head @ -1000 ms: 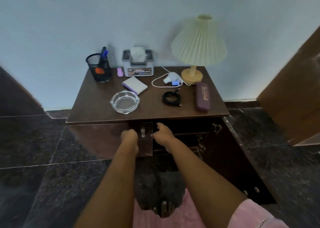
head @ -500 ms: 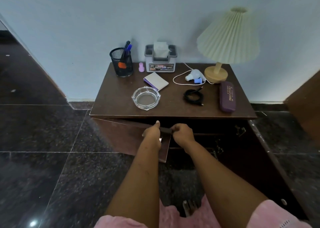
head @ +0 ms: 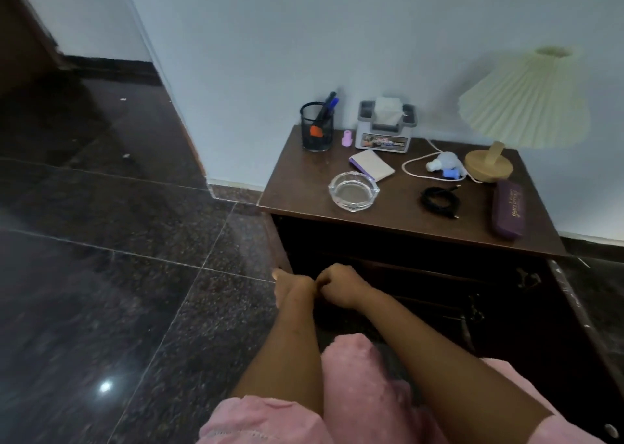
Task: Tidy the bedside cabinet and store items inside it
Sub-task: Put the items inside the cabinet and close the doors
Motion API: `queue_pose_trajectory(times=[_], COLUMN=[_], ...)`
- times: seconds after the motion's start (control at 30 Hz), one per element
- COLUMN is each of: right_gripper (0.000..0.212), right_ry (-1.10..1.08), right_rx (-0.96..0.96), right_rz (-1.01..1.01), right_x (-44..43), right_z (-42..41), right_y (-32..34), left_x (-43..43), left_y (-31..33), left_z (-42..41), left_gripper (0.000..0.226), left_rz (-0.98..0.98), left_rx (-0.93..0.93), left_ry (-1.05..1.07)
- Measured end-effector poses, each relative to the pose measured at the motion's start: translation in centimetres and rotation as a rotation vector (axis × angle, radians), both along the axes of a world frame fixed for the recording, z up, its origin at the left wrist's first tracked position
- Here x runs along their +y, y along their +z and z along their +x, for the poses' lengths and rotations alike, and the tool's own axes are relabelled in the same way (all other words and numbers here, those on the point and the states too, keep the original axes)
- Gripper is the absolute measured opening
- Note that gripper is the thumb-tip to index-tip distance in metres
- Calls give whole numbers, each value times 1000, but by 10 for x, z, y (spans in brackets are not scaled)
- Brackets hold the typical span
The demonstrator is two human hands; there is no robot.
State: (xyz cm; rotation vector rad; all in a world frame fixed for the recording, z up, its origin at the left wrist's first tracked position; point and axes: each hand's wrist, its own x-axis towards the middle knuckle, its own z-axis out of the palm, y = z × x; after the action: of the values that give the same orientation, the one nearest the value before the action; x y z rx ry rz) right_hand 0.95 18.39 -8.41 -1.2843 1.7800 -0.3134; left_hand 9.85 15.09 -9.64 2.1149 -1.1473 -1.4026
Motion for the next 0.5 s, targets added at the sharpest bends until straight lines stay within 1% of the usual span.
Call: queue_pose_trajectory(times=[0.07,0.1,0.13,0.2,0.23,0.27,0.3,0.37,0.43,0.5], right_gripper=[41,48,53,57,54,52,52,60,66,64], right_ry=[-24,20,122,441,571,645,668,658,653,660], right_rx=[98,125,164,334,433,507,552,572,593,631], right_rz=[-237,-325,-378,-384,-359,-317,-273,-224,-214,-230], right_x=[-16,-23,-30,-41,-45,-47,-49,-48,-50,-54], right_z=[18,26,35,51,58,64,69,76,81,85], right_y=[1,2,5,8,7,5,2,-1,-1,0], left_x=[1,1,-1,-4,-5,-5,-7,-5,-2,-4], left_y=[-4,-5,-7,-14,-20,-25,-30,-40,-48,-53], left_z=[15,23,29,41,47,54,59,69,77,83], left_gripper=[57,55,53,52,53,54,56,62,67,67], left_rz=[-15,-32,-52,-77,-118,-168,-223,-354,-447,-465], left_rx=[-74,-106,-132,-227,-319,-431,-556,-782,-867,-871], left_ry=[0,-15,-35,-84,-120,-148,-179,-221,-207,-183])
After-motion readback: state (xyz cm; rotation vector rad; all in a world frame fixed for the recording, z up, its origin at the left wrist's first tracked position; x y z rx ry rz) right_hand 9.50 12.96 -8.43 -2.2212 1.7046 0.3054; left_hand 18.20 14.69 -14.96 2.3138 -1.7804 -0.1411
